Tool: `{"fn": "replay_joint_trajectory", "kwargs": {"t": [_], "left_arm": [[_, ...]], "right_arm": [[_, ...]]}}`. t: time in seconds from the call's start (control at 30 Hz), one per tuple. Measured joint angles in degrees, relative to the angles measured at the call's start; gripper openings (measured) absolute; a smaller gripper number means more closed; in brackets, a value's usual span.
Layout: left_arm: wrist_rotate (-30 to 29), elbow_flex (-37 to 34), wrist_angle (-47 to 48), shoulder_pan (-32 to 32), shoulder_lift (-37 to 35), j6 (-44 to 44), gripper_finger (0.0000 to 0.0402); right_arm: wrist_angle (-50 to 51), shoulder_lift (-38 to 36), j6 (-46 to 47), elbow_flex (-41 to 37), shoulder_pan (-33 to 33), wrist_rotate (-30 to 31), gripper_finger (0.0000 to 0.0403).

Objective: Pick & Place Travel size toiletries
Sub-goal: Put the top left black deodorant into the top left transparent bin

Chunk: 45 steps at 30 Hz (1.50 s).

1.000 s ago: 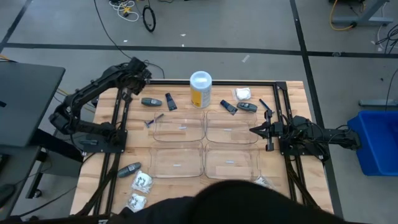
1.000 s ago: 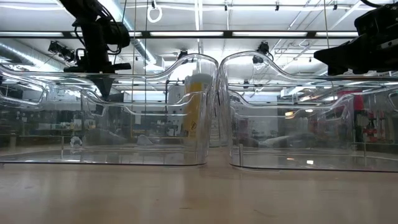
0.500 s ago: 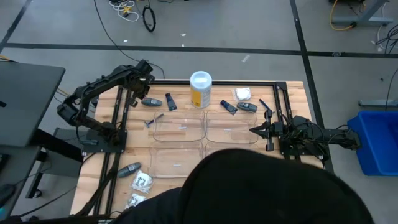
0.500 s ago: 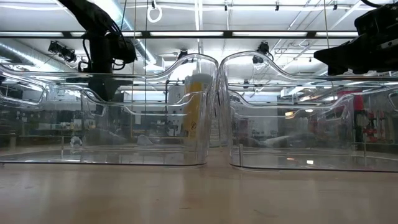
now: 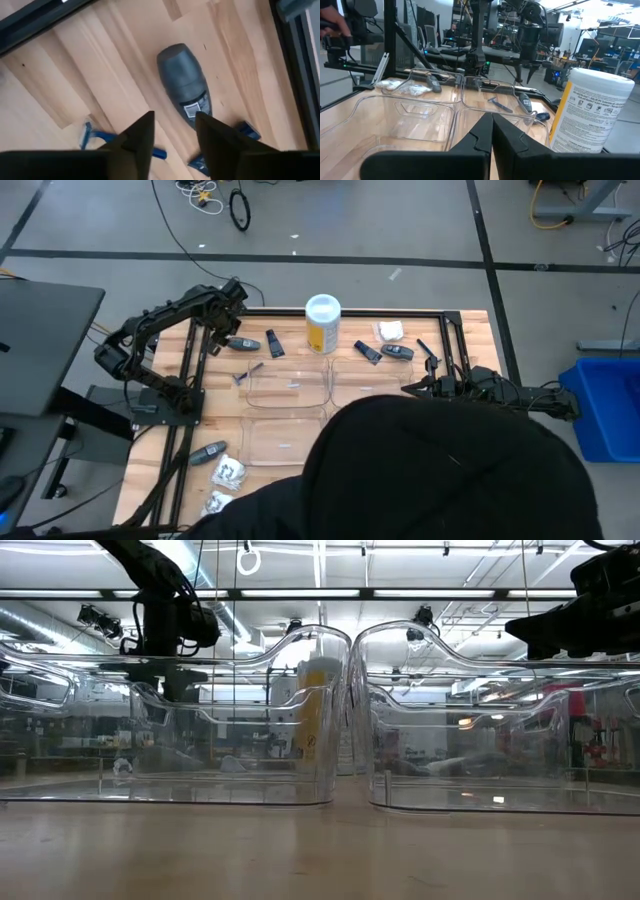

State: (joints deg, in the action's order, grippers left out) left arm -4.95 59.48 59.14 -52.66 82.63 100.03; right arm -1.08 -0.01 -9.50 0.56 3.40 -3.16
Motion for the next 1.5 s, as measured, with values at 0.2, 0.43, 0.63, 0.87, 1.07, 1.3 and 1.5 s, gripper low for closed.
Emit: {"fn": "replay_joint_trajectory", "kwargs": {"t": [0.2,0.43,0.63,0.87,1.07,1.3,1.5], "left_arm": [[-1.03,0.0,0.21,0.0,0.0,3.59,0.0224],[-1.47,0.0,0.13,-0.01,0.0,4.48,0.028],[-1.71,0.0,0.08,0.0,0.0,6.23,0.03],[-3.62,0.01,-0.55,-0.04,0.25,7.85,0.0298],[-1.62,-0.02,-4.13,-0.02,4.59,7.87,0.0298],[-1.51,-0.04,-6.22,-0.04,6.98,8.61,0.0297],[-1.42,-0.04,-6.23,-0.04,7.39,8.78,0.0297]], "right_arm": [[0.02,0.0,0.0,0.0,0.0,0.02,0.0012],[0.02,0.0,0.0,0.02,0.01,0.02,0.0012],[0.0,0.0,0.0,0.0,0.0,0.02,0.0012],[0.0,0.0,0.0,0.01,0.0,0.02,0.0012],[0.0,0.0,0.0,0.0,0.0,0.0,0.0012],[0.02,0.0,0.0,0.0,0.01,0.0,0.0012],[0.0,0.0,0.0,0.01,0.01,0.01,0.0012]]}}
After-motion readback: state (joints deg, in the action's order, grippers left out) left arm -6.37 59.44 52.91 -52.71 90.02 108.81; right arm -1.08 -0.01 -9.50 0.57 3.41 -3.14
